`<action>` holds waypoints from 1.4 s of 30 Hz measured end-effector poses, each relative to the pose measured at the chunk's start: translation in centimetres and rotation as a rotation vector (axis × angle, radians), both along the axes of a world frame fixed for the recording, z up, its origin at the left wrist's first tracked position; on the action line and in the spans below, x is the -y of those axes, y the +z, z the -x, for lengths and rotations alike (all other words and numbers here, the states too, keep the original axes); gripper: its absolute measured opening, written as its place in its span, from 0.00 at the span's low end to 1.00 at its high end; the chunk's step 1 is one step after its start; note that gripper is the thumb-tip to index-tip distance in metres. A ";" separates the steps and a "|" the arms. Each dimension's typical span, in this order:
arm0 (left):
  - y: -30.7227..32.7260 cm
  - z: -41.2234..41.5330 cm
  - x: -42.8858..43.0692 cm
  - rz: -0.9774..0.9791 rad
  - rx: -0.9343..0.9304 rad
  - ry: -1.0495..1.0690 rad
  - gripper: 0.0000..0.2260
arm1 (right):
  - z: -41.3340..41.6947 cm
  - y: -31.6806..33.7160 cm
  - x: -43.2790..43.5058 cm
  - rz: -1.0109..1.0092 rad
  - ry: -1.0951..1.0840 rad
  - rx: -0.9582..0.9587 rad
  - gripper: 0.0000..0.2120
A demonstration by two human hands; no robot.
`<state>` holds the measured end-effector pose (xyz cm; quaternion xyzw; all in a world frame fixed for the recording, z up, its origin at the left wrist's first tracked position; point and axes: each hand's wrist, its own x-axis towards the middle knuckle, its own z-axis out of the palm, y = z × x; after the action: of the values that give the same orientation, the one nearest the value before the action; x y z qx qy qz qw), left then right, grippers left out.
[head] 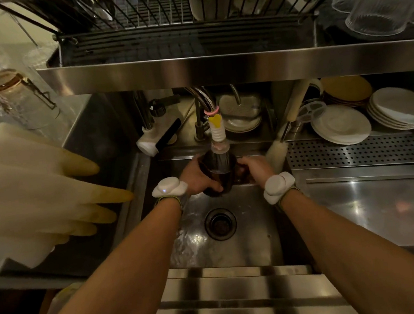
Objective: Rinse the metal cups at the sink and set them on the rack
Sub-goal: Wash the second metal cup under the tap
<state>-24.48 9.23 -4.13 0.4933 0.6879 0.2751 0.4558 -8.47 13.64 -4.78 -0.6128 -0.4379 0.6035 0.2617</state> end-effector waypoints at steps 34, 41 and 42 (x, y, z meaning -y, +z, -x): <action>1.0 1.8 1.0 0.203 -0.358 0.048 0.23 | 0.2 -0.2 2.0 -0.071 0.047 0.136 0.18; 1.6 1.3 1.1 0.184 -0.368 0.034 0.15 | 0.0 -0.1 2.0 -0.181 0.240 0.310 0.20; 1.7 1.3 1.0 0.182 -0.372 0.035 0.09 | -0.1 -0.1 2.0 -0.233 0.317 0.404 0.21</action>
<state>-25.74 8.21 -2.43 0.4807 0.7906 0.1238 0.3586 -8.32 11.64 -4.86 -0.6103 -0.6380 0.4481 0.1403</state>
